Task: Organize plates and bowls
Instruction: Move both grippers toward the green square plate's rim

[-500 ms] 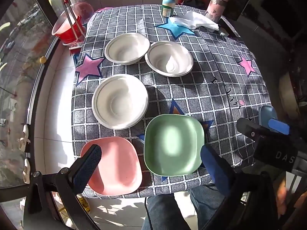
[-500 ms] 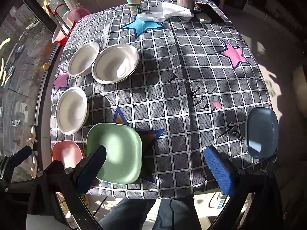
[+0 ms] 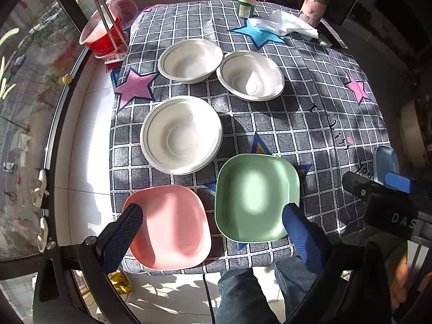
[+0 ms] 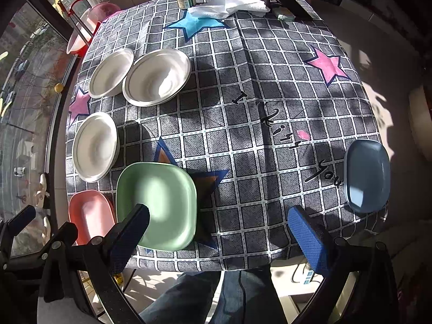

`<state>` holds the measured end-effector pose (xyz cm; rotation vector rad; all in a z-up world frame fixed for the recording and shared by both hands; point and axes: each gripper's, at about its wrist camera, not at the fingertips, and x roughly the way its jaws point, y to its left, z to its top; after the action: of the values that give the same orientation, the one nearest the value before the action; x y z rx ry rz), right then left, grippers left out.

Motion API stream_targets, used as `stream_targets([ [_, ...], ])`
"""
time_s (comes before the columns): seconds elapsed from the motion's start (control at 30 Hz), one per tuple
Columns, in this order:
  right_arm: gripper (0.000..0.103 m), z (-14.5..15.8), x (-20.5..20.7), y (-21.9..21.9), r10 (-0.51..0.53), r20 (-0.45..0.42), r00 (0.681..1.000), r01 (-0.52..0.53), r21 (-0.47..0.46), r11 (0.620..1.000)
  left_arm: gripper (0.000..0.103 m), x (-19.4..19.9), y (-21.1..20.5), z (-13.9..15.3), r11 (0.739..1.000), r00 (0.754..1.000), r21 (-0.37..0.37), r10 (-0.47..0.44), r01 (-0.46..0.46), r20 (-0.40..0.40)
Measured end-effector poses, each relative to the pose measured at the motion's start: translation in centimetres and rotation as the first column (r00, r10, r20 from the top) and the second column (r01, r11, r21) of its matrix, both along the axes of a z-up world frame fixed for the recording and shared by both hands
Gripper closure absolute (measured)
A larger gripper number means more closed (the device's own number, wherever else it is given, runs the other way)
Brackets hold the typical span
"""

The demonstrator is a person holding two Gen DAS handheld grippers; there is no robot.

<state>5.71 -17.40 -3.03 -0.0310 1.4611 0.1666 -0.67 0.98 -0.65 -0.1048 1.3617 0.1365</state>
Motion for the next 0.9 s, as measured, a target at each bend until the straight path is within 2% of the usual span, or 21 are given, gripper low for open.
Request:
stream_targets([
  [0.17,0.000,-0.5,0.4,-0.1,0.006,-0.018,1.000,-0.006,-0.011,1.000,0.000,0.1,0.6,-0.7,1.000,0.999,-0.009,0.026,-0.026,-0.045],
  [0.2,0.000,-0.5,0.5,0.0,0.009,-0.017,1.000,-0.009,-0.015,1.000,0.000,0.2,0.5,-0.8,1.000,0.997,-0.006,0.025,-0.026,-0.077],
  [0.4,0.000,-1.2,0.8,0.2,0.027,-0.038,0.999,-0.028,-0.033,0.999,0.000,0.1,0.6,-1.7,0.998,0.999,0.057,0.009,-0.006,-0.044],
  [0.5,0.000,-1.7,0.9,0.2,0.025,-0.054,0.998,-0.026,-0.035,0.999,0.000,0.1,0.9,-2.4,0.999,0.998,0.042,0.014,-0.011,-0.068],
  [0.77,0.000,-3.4,0.7,0.2,0.016,-0.103,0.995,-0.021,-0.042,0.999,0.000,-0.4,1.8,-4.1,0.997,0.991,0.065,0.049,-0.041,-0.127],
  [0.9,0.000,-4.1,0.4,0.3,0.020,-0.125,0.992,-0.025,-0.044,0.999,0.000,-0.5,1.7,-4.5,0.997,0.991,0.071,0.046,-0.037,-0.126],
])
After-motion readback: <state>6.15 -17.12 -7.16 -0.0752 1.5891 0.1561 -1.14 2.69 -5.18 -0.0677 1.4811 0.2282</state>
